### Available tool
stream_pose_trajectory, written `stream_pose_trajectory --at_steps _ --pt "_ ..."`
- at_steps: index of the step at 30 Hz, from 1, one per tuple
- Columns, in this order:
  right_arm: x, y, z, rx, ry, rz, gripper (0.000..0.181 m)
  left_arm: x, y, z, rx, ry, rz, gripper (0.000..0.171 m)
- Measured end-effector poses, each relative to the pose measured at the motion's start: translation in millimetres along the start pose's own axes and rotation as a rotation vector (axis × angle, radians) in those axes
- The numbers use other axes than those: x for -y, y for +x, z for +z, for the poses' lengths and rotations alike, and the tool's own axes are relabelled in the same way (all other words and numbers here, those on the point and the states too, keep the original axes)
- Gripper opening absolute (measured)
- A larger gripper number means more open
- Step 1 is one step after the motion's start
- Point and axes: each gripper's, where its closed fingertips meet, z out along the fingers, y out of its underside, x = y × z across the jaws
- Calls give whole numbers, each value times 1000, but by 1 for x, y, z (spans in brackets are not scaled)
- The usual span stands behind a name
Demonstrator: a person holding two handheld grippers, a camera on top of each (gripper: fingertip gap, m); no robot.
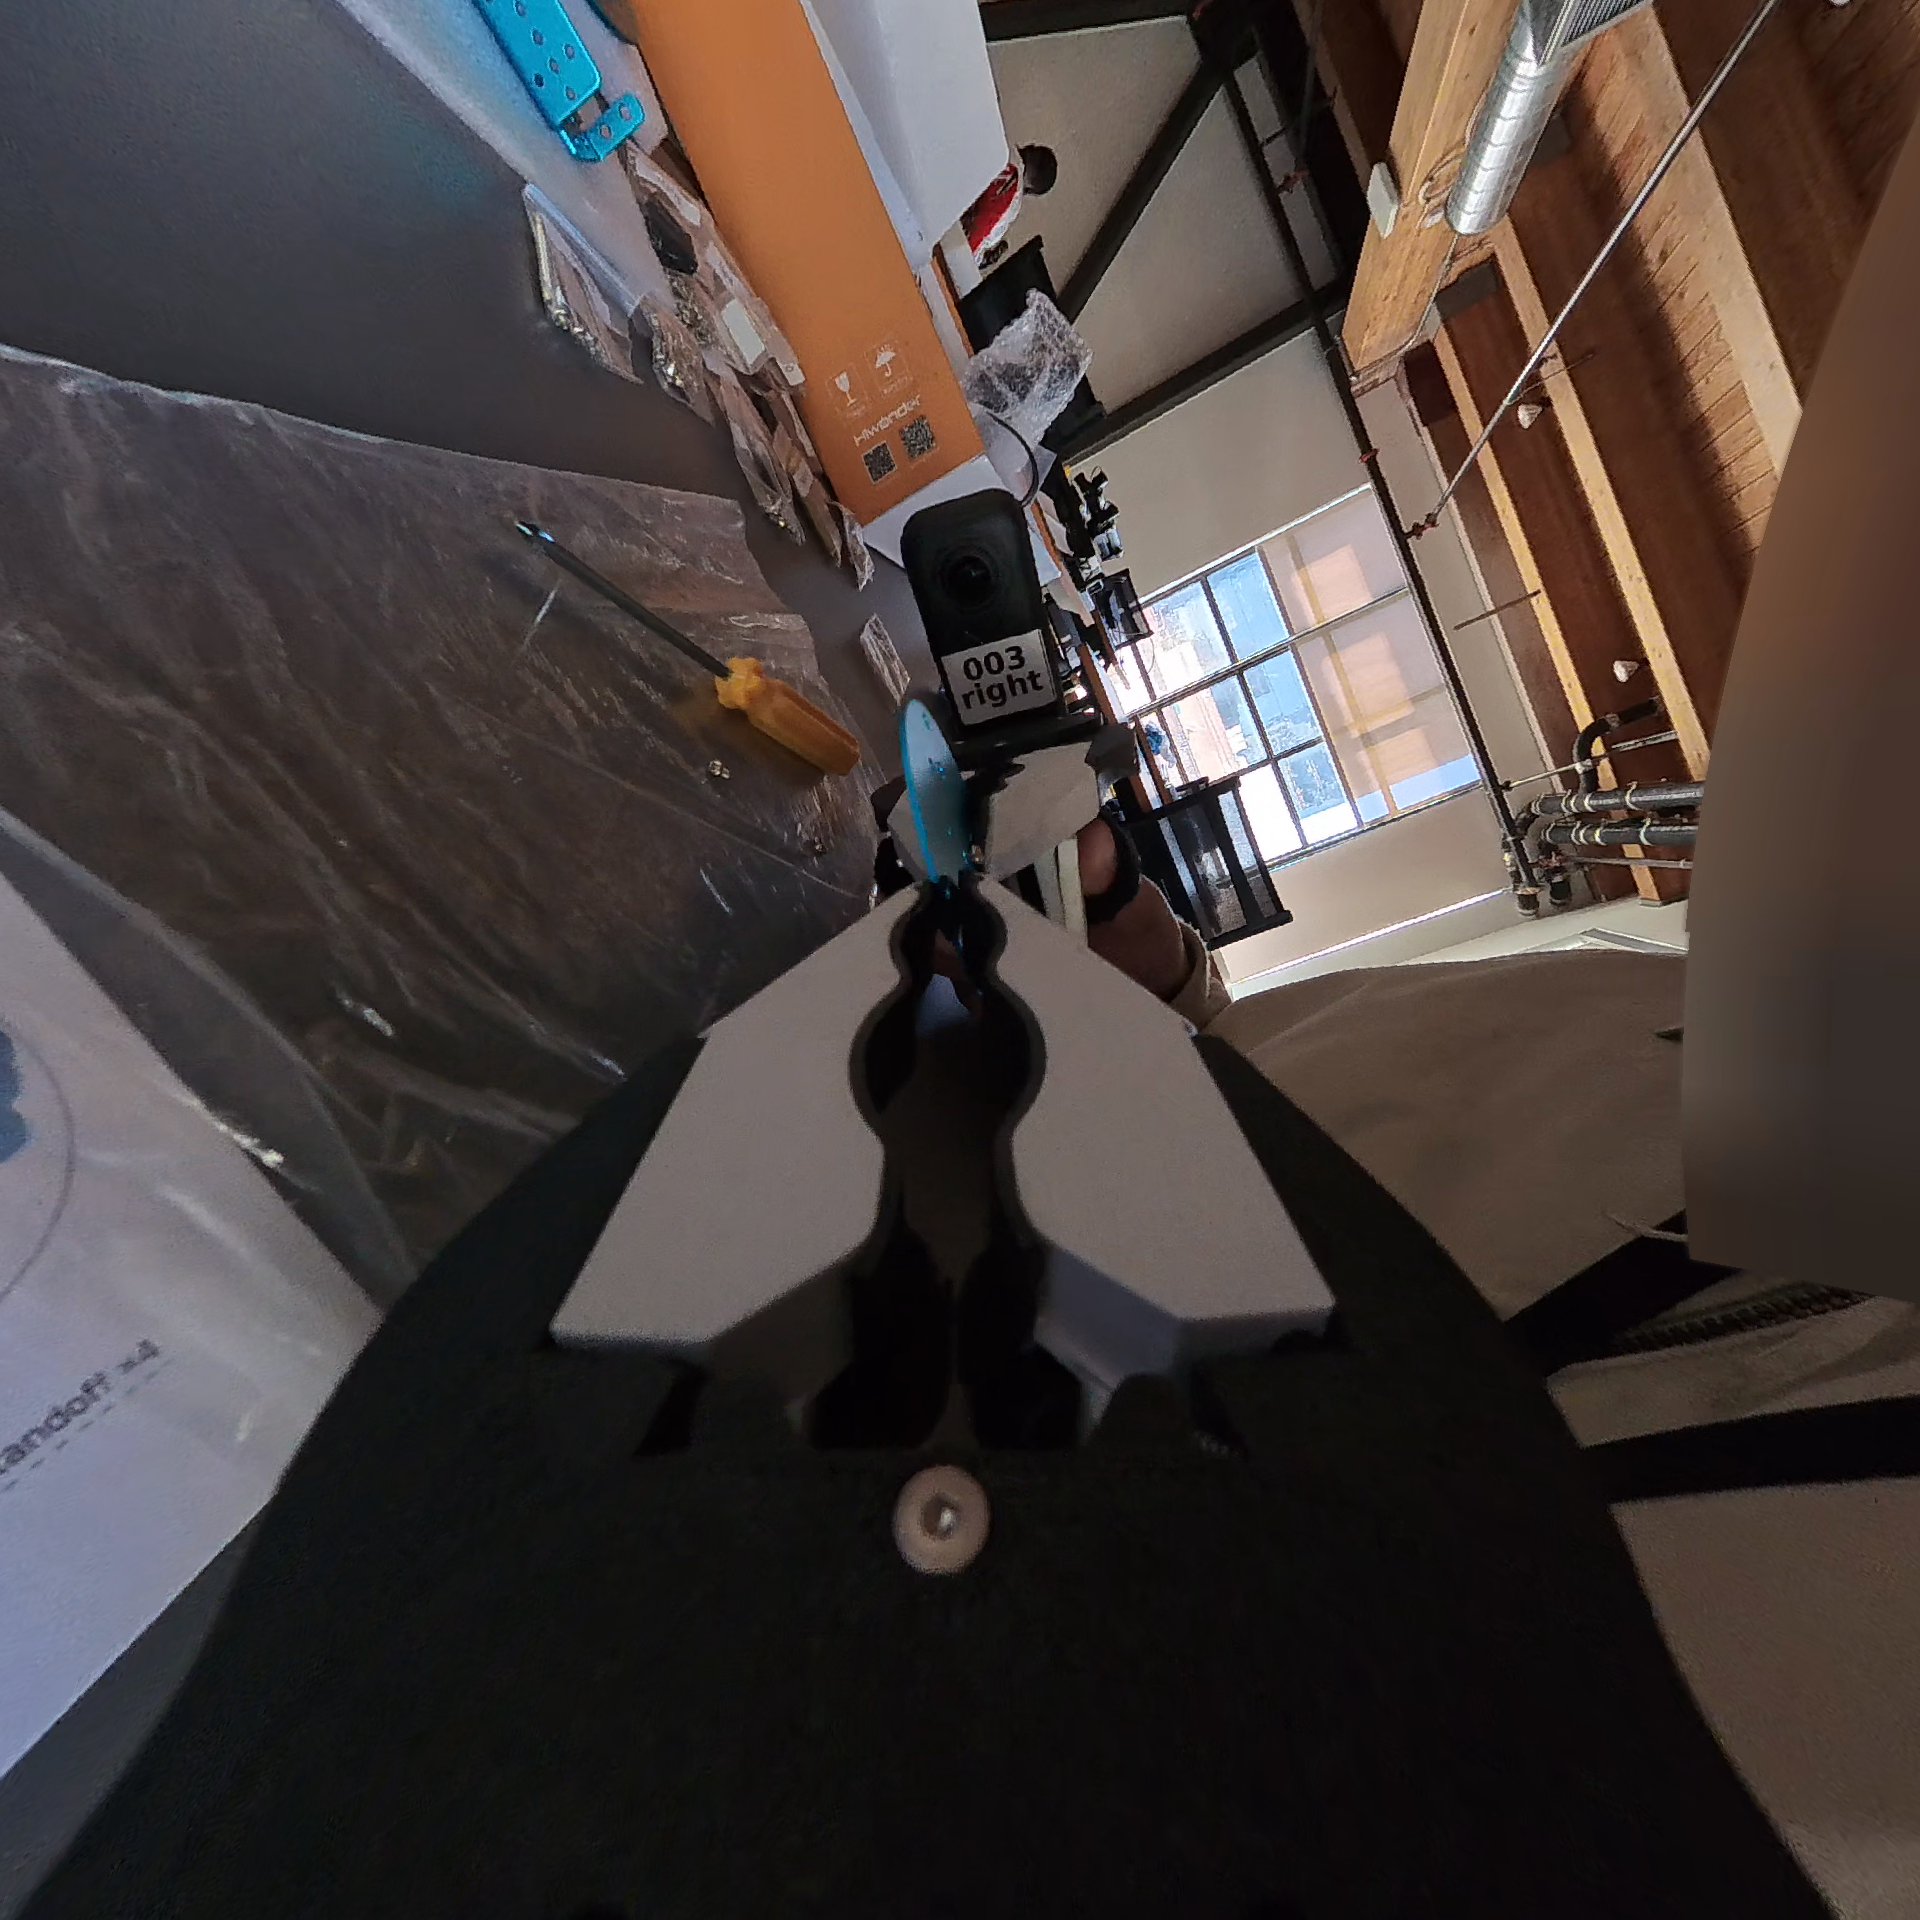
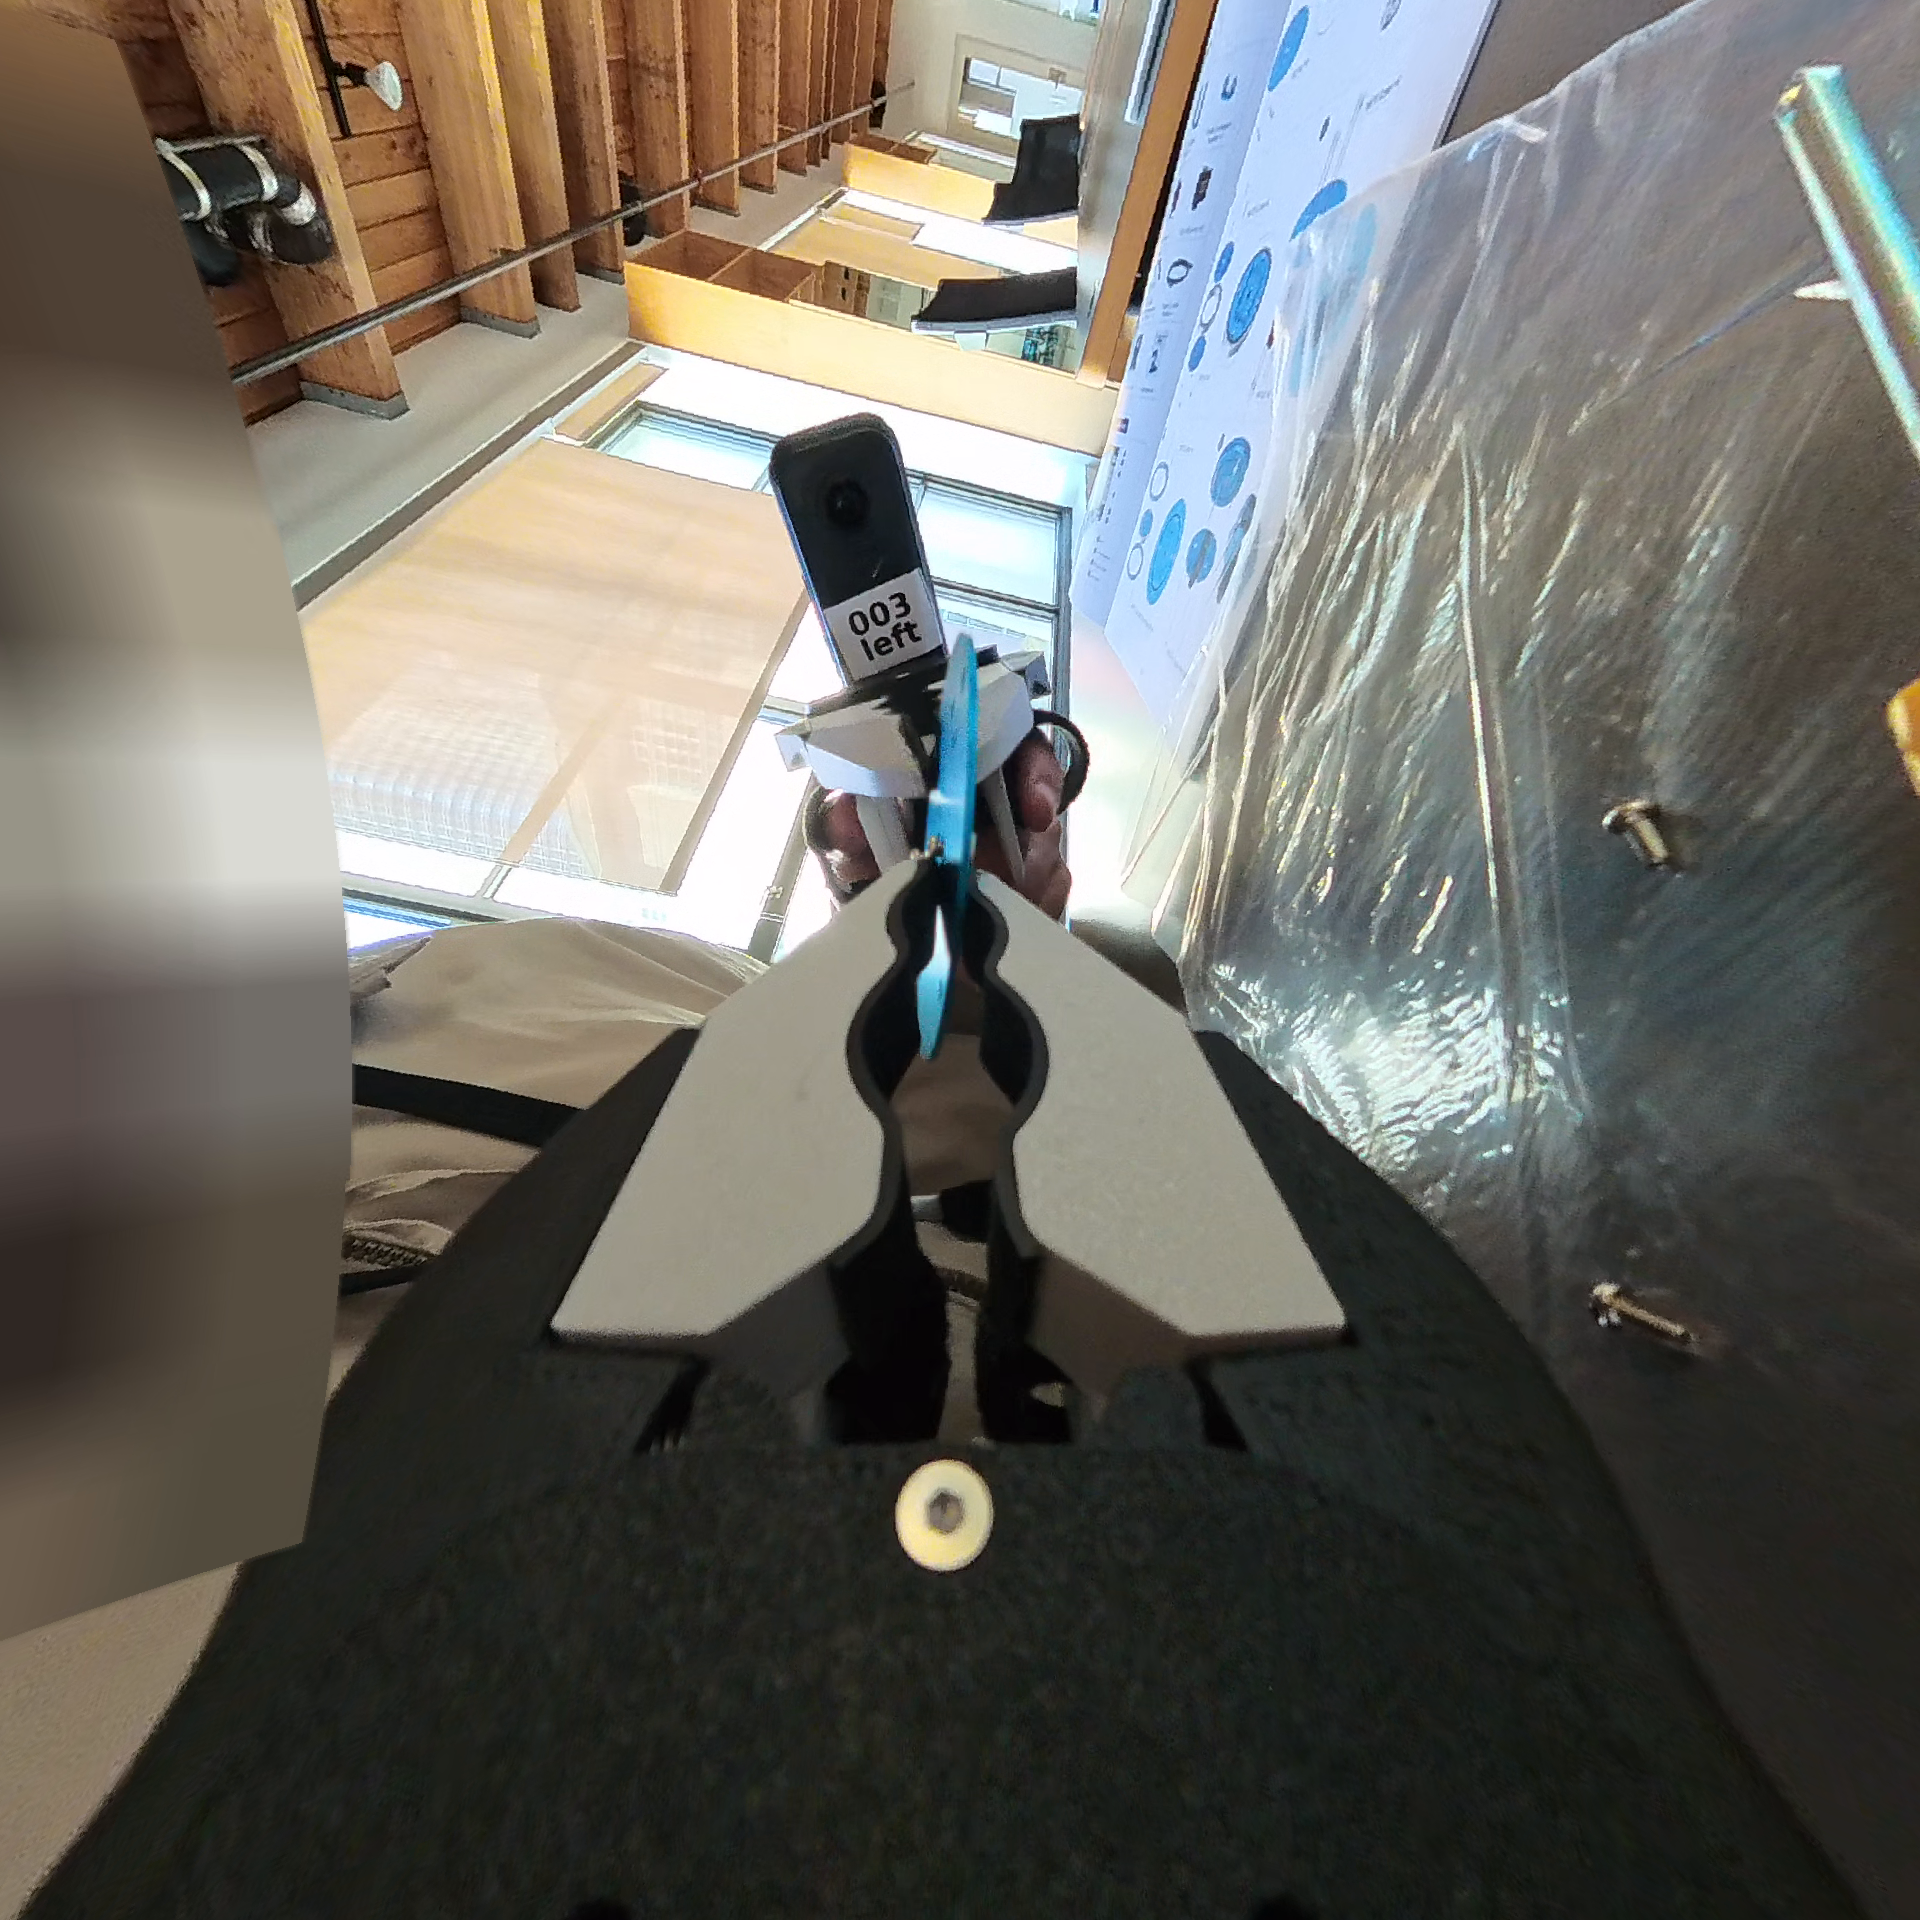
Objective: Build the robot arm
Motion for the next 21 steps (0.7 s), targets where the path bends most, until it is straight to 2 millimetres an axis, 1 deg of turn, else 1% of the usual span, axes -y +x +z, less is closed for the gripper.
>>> stream_pose_trajectory --at_steps 9,15,21 --pt "-5 1 2 -4 -33 8 2 -1 0 -1 -19 11 -20 2" --pt "-7 5 2 -36 -55 -5 2 -2 -2 -1 -63 32 -106 0" --pt "-4 7 -1 -51 -51 -10 2 -2 -5 2 -80 69 -190 0"
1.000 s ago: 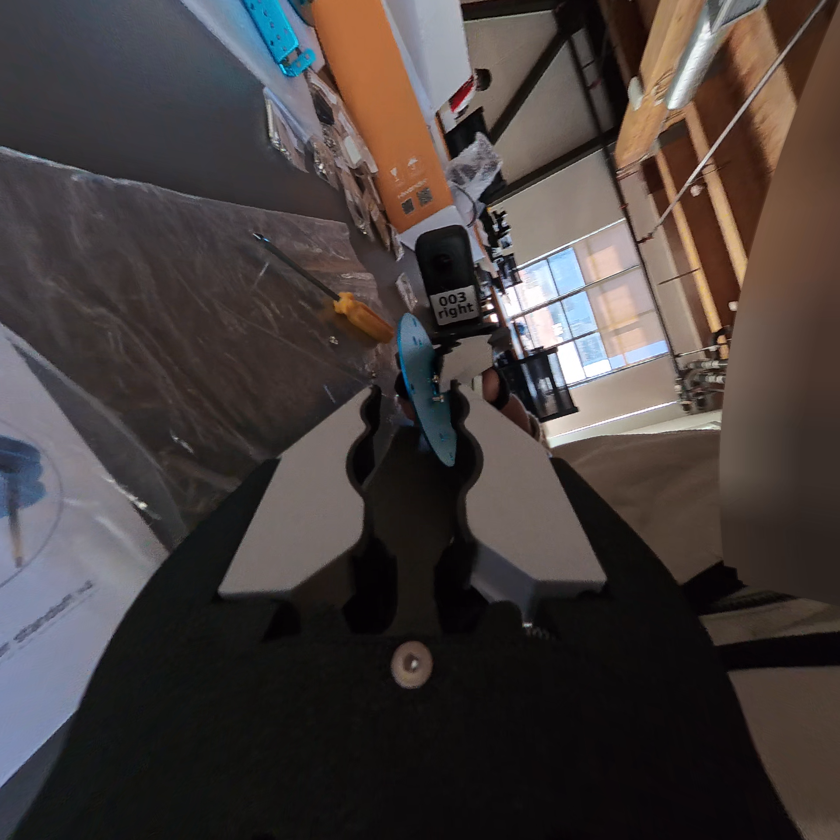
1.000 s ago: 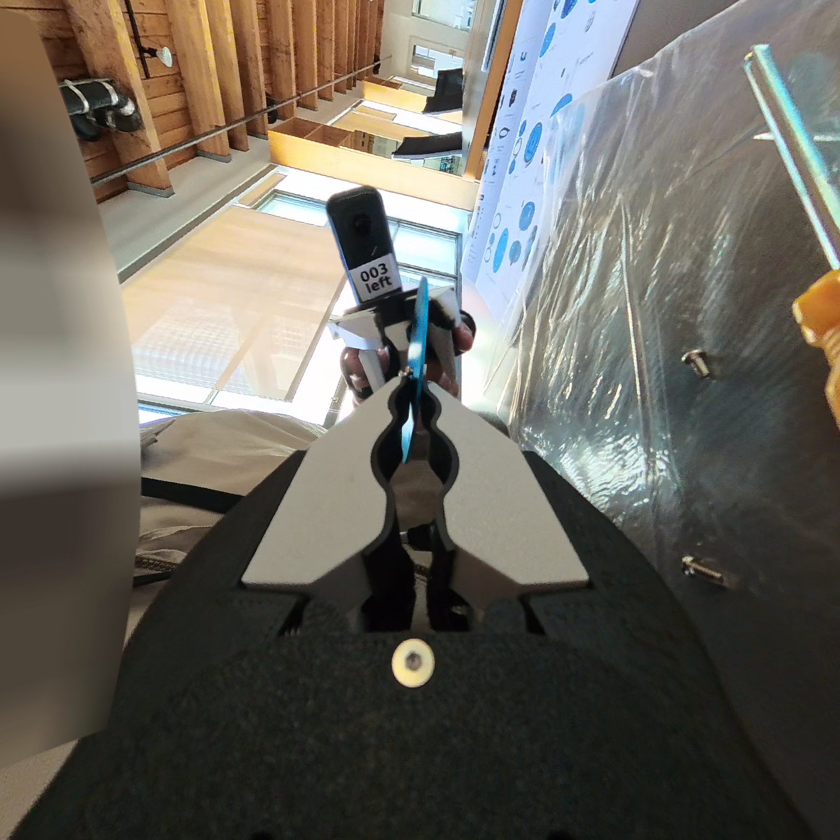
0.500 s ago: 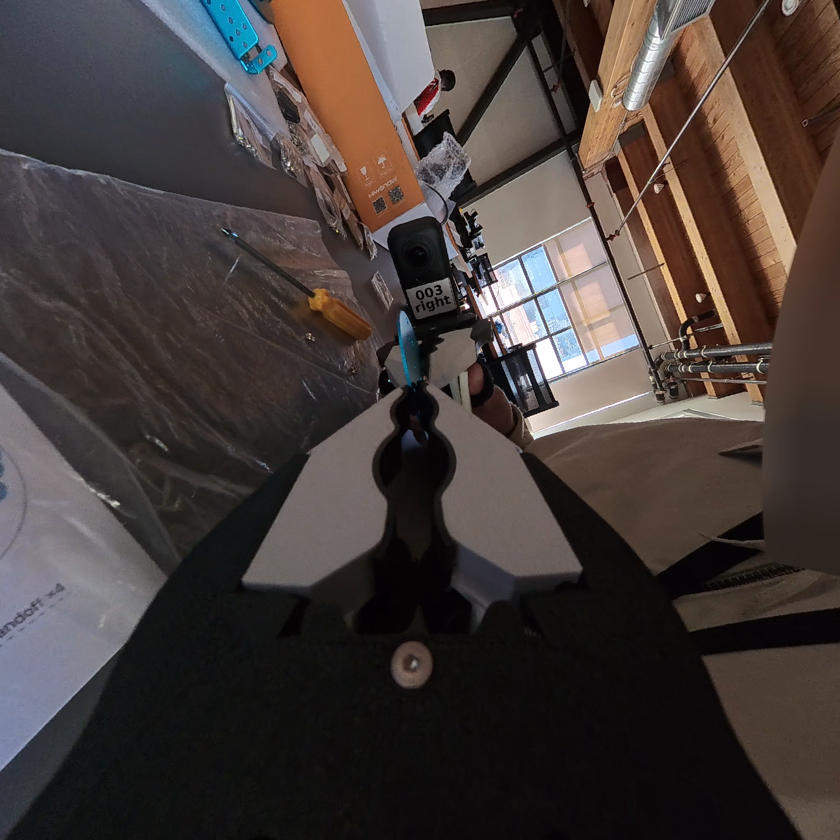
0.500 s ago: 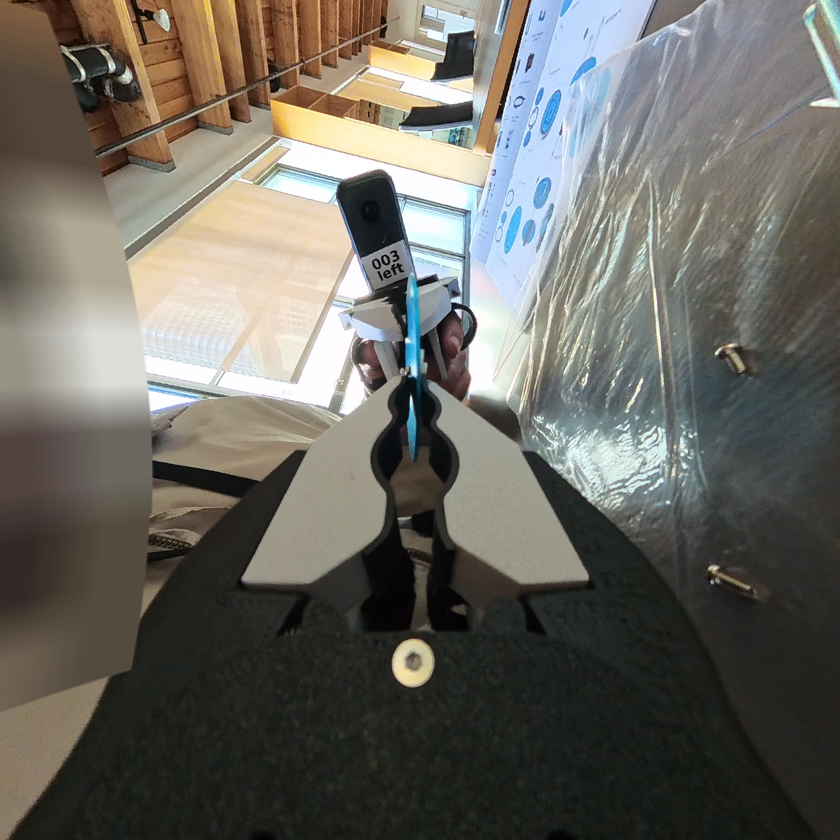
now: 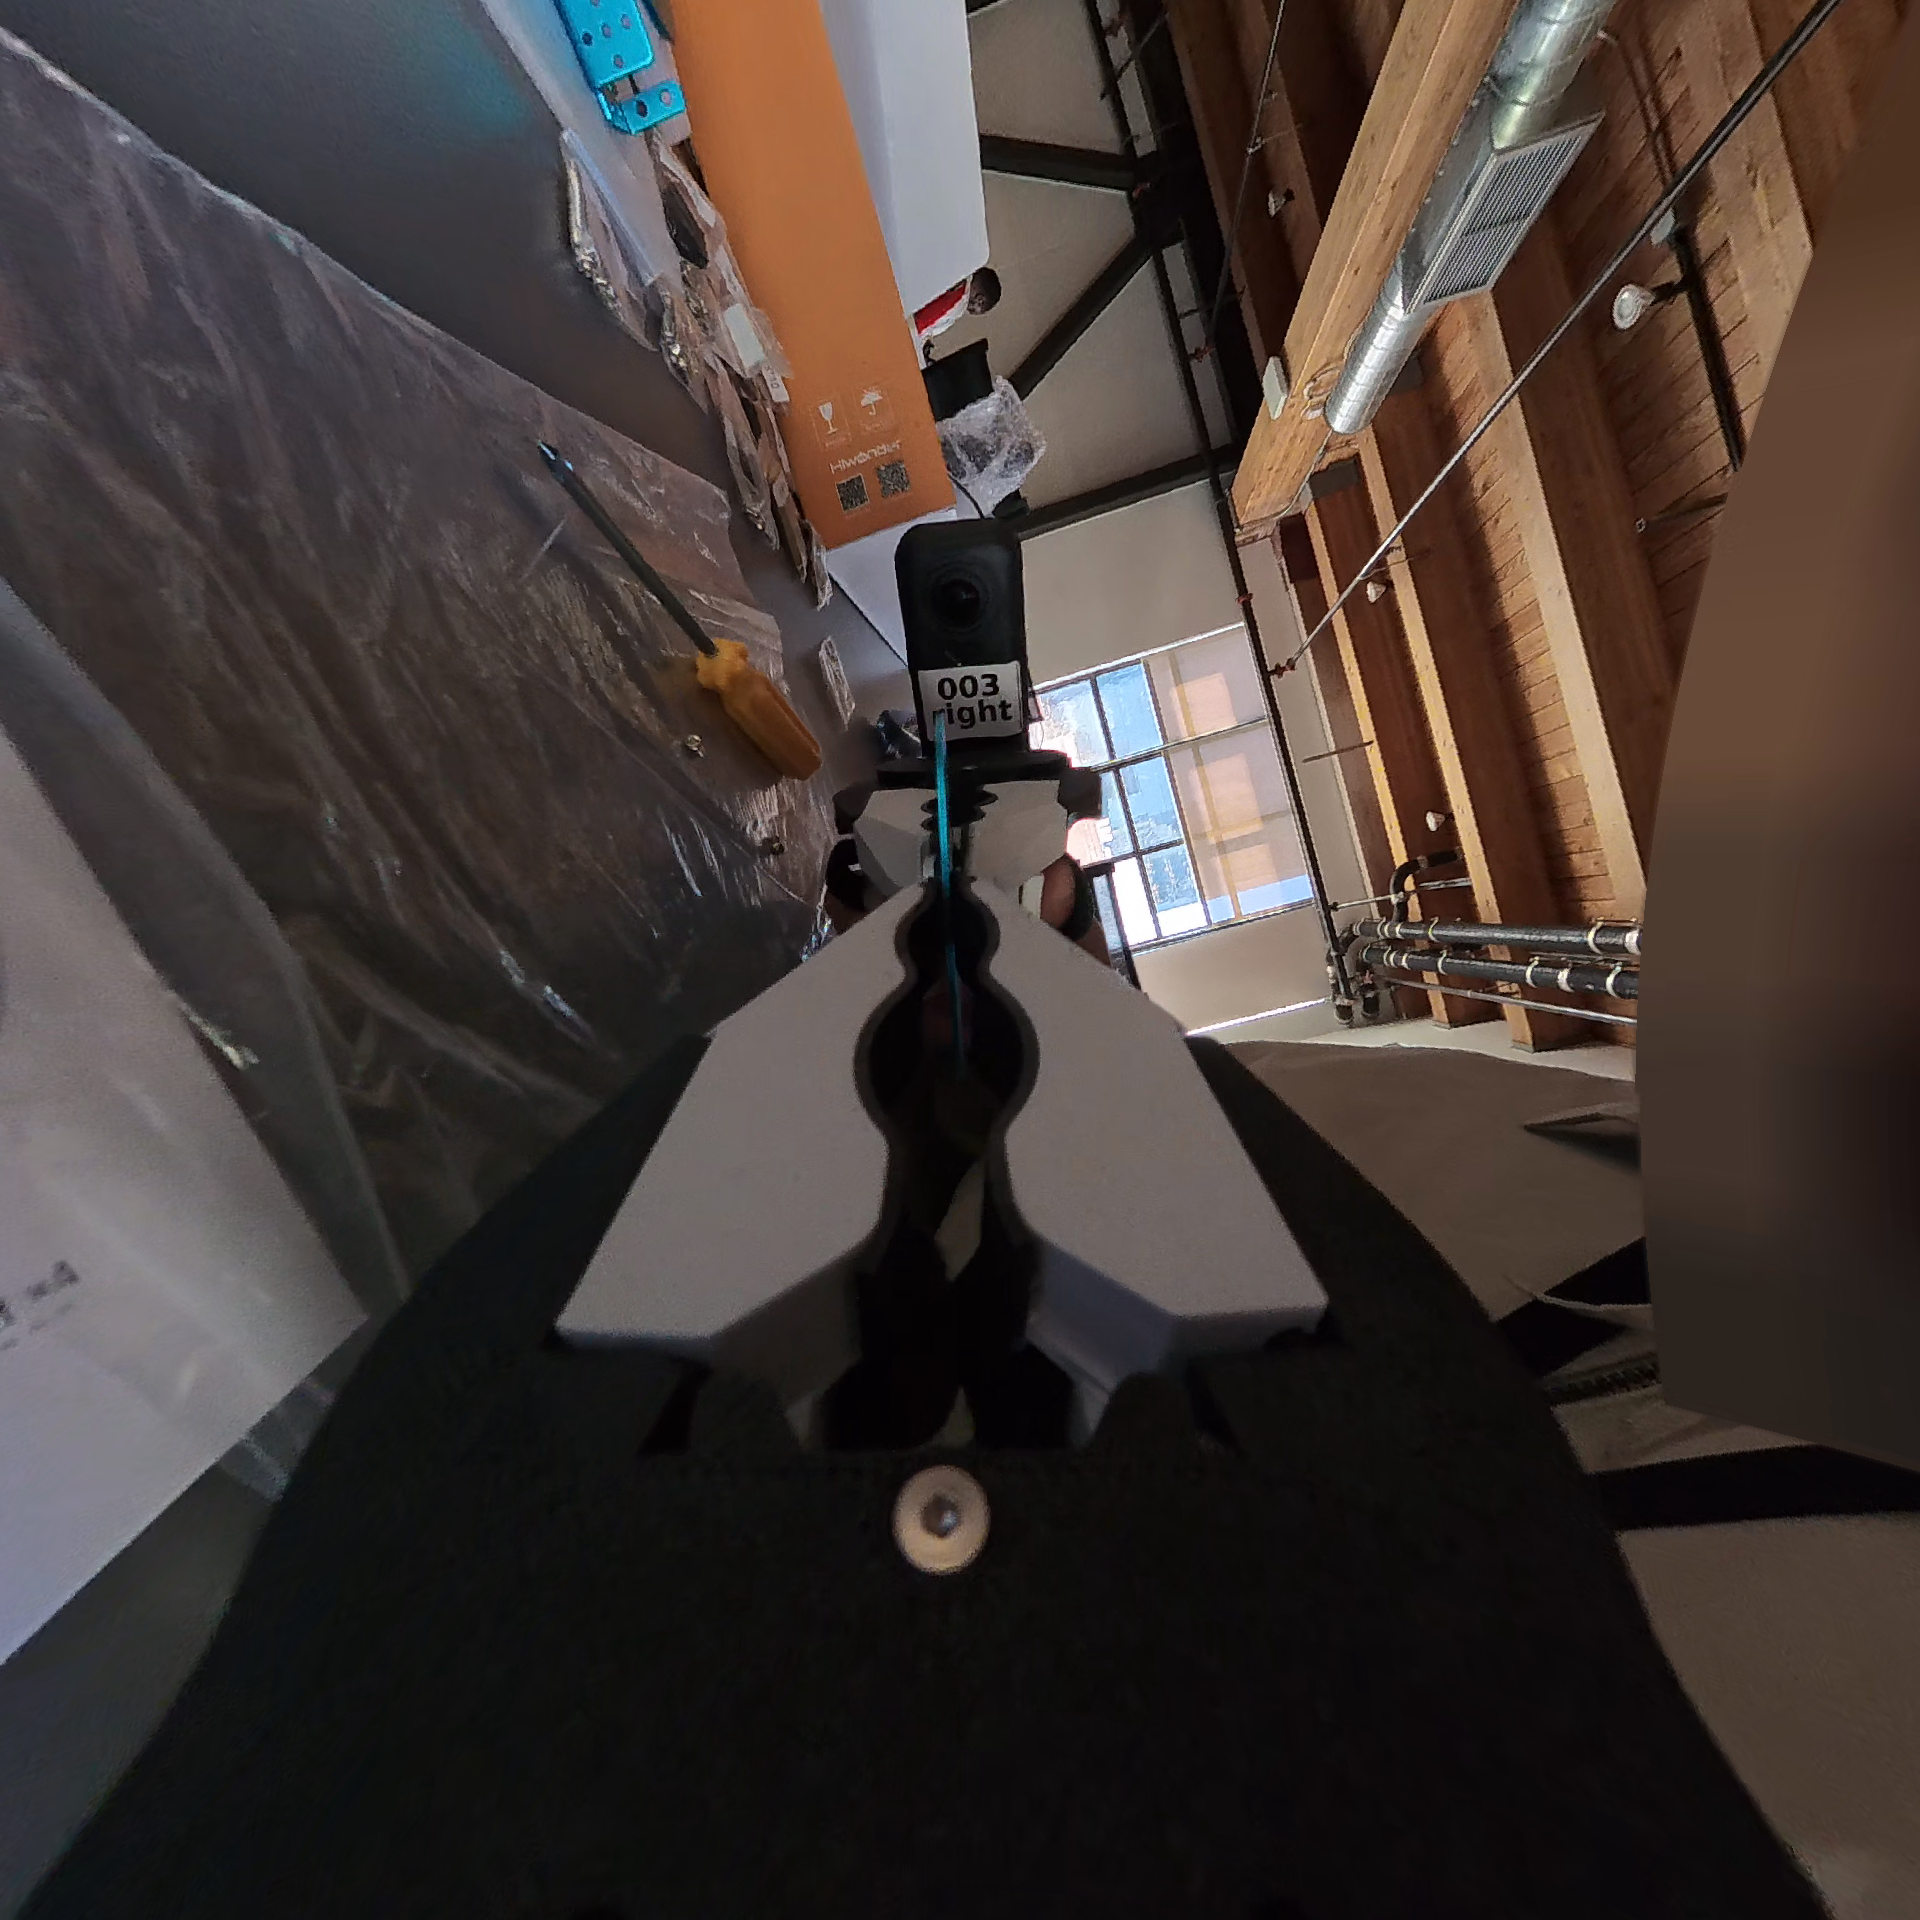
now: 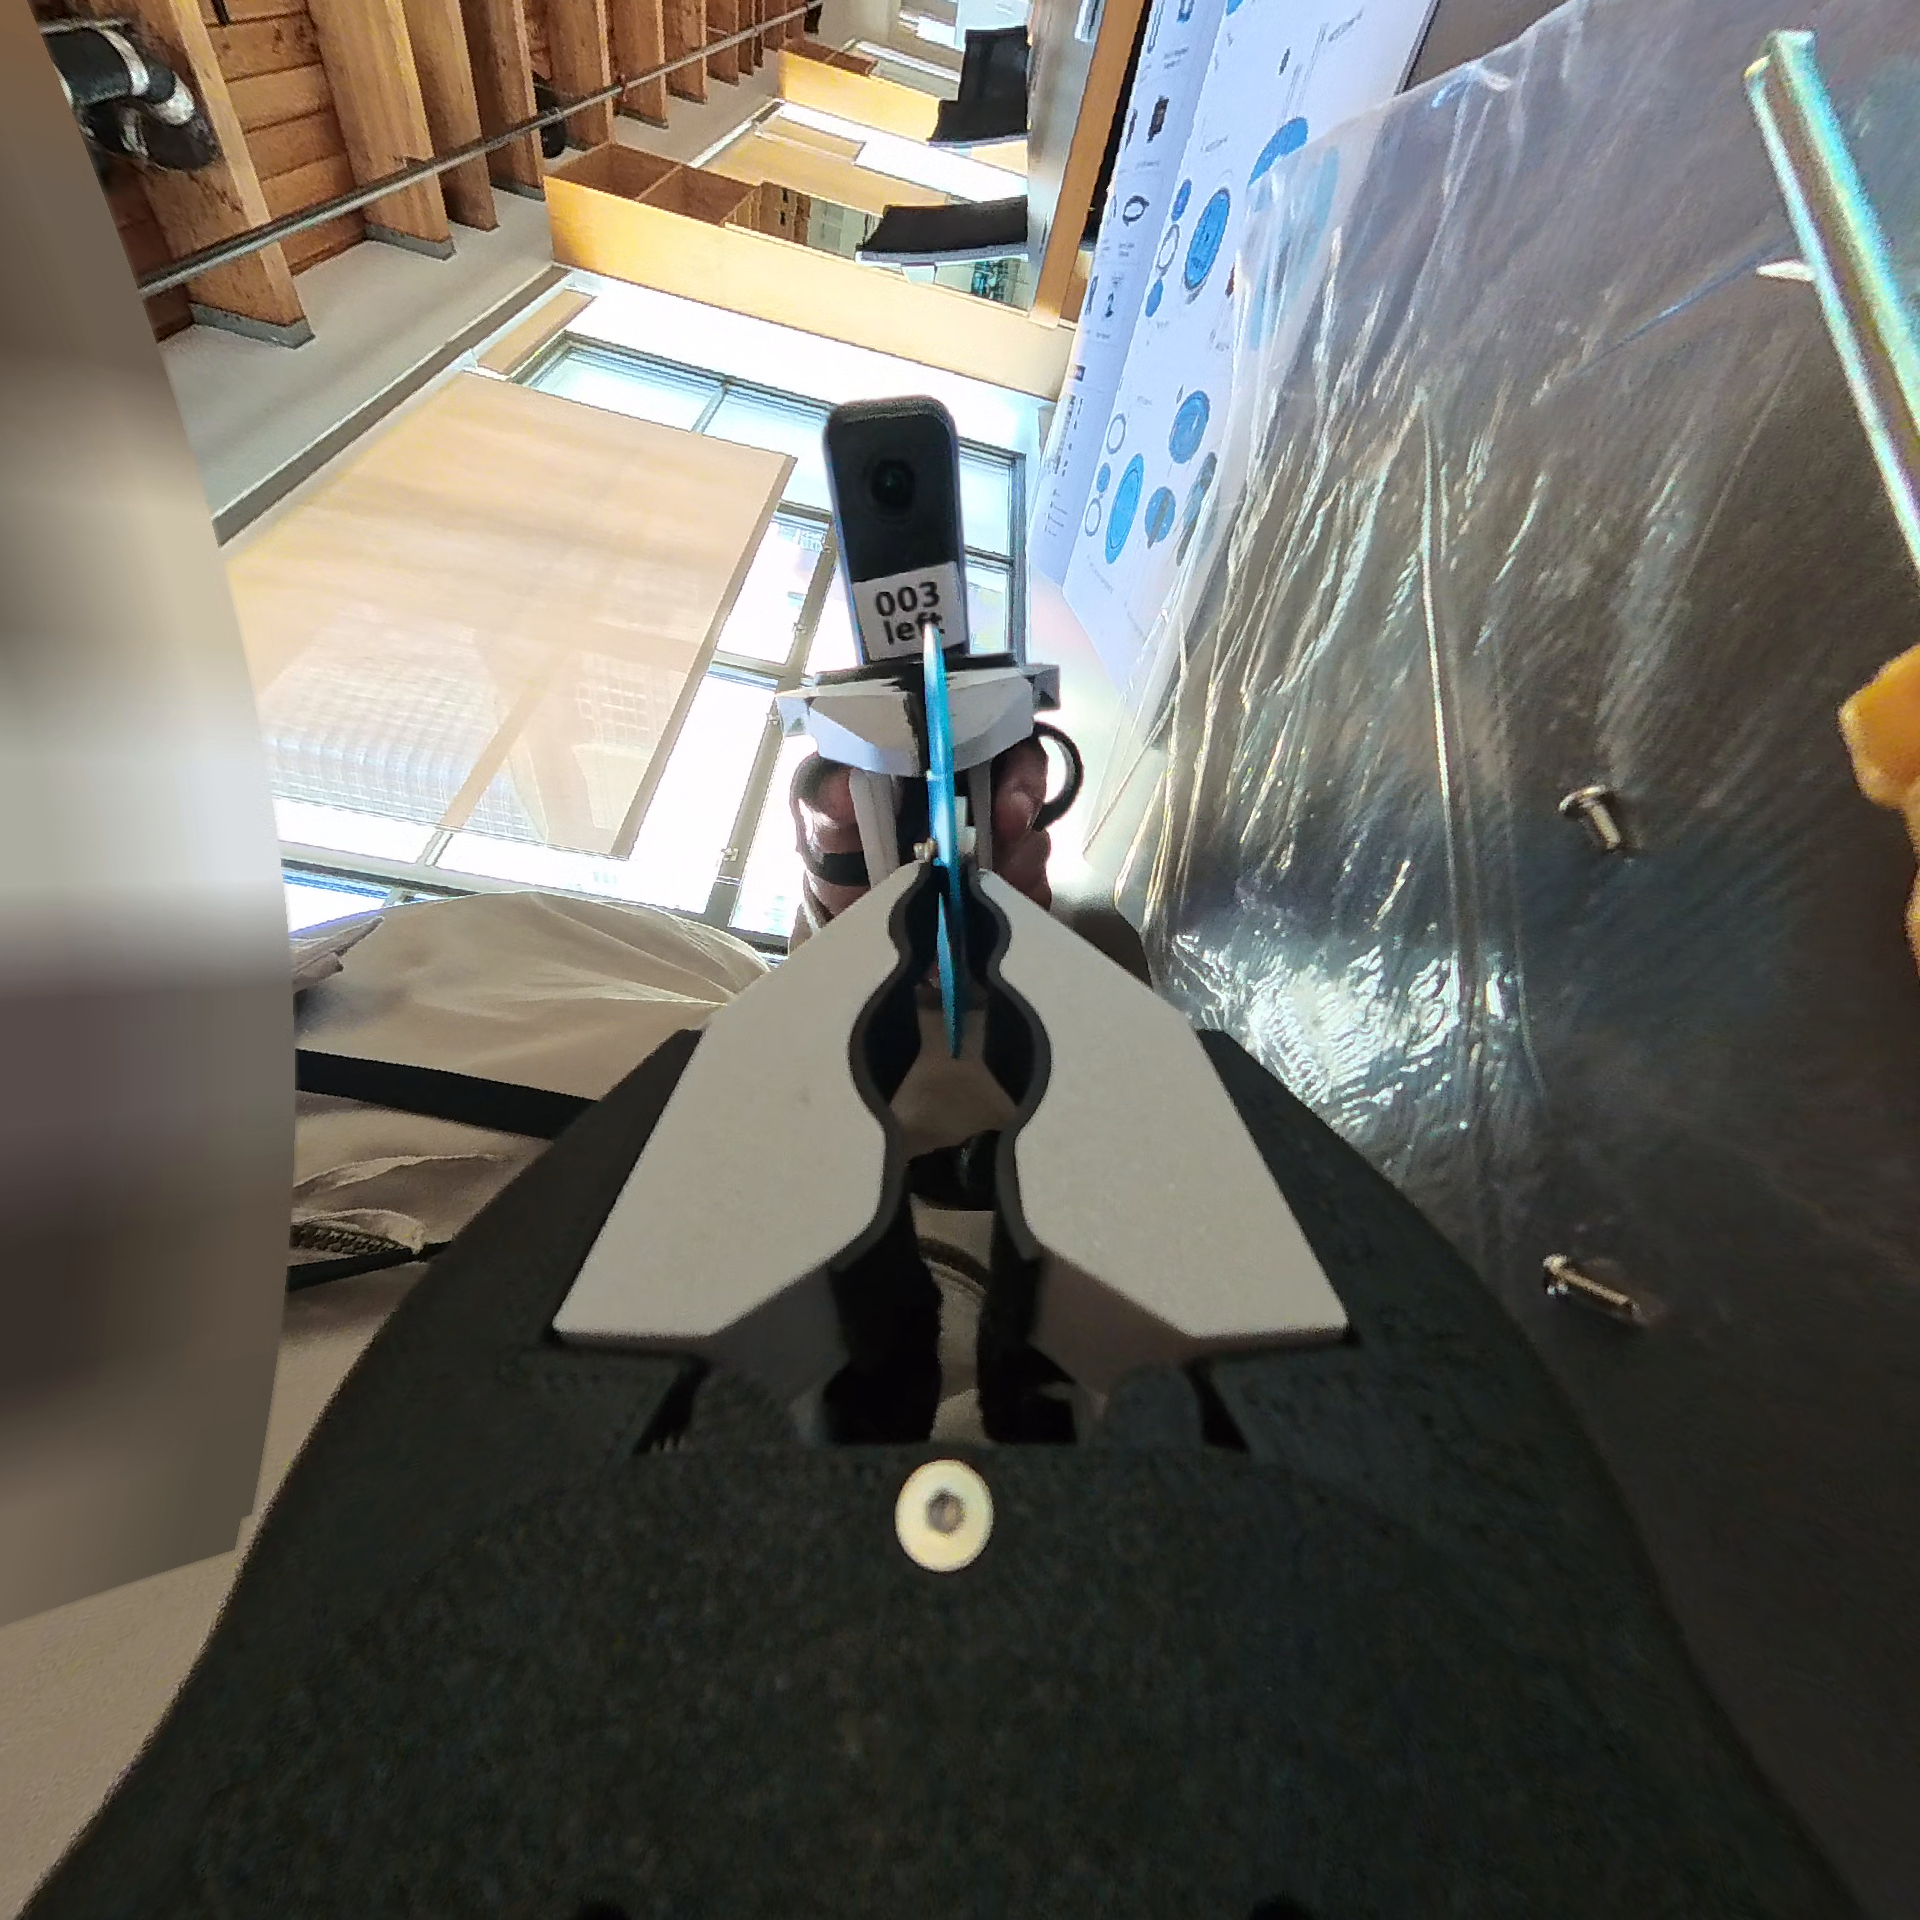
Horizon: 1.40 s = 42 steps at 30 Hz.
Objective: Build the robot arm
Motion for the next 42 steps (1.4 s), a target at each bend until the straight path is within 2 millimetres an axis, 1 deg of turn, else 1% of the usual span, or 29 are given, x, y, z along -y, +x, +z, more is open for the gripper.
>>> stream_pose_trajectory --at_steps 5,8,10,11,13,16,18,19,20,21,23,25,26,28,30,32,34,37,38,40,42 --pt "2 -1 -2 0 2 -17 14 5 -4 -3 6 29 -42 1" --pt "7 2 -4 -39 20 -61 21 7 -5 -4 -3 44 -75 1" --pt "11 3 -7 -83 37 -130 26 10 -7 -5 -1 63 -96 1" --pt "14 5 -9 -135 47 -200 31 11 -8 -6 1 73 -107 0" --pt "21 7 -14 -247 70 -409 39 15 -11 -8 4 101 -133 0" --pt "33 -4 -17 -374 115 -766 50 20 -15 -10 22 135 -152 0" --pt "28 -19 -8 -380 105 -969 66 21 -17 -10 29 148 -160 0" --pt "22 -26 -1 -365 89 -1046 67 21 -17 -10 28 153 -164 1" --pt "16 -31 7 -342 82 -1108 71 20 -17 -9 29 153 -164 1" --pt "11 -34 14 -330 77 -1145 74 20 -16 -8 30 151 -161 1" --pt "4 -26 24 -354 39 -1157 76 19 -15 -6 28 151 -159 1" --pt "-1 -16 28 -386 -16 -1157 77 18 -14 -5 24 150 -154 2" --pt "3 -14 26 -421 -7 -1178 73 18 -13 -4 14 155 -151 1" --pt "15 -18 15 -483 60 -1225 64 19 -9 -5 -9 162 -140 1" --pt "26 -24 3 -501 135 -1206 62 22 -5 -8 -29 182 -113 1" --pt "31 -25 -7 -467 168 -1108 64 24 -2 -10 -32 198 -90 1" --pt "32 -22 -11 -416 175 -998 70 27 0 -12 -29 207 -70 1" --pt "11 -5 1 -333 27 -850 72 29 4 -14 -41 217 -61 1" --pt "5 -5 6 -301 1 -826 71 30 5 -14 -46 218 -57 1" --pt "4 -19 12 -215 41 -798 64 30 7 -13 -61 216 -58 1" --pt "6 -24 13 -162 65 -753 63 30 10 -14 -77 214 -56 1"
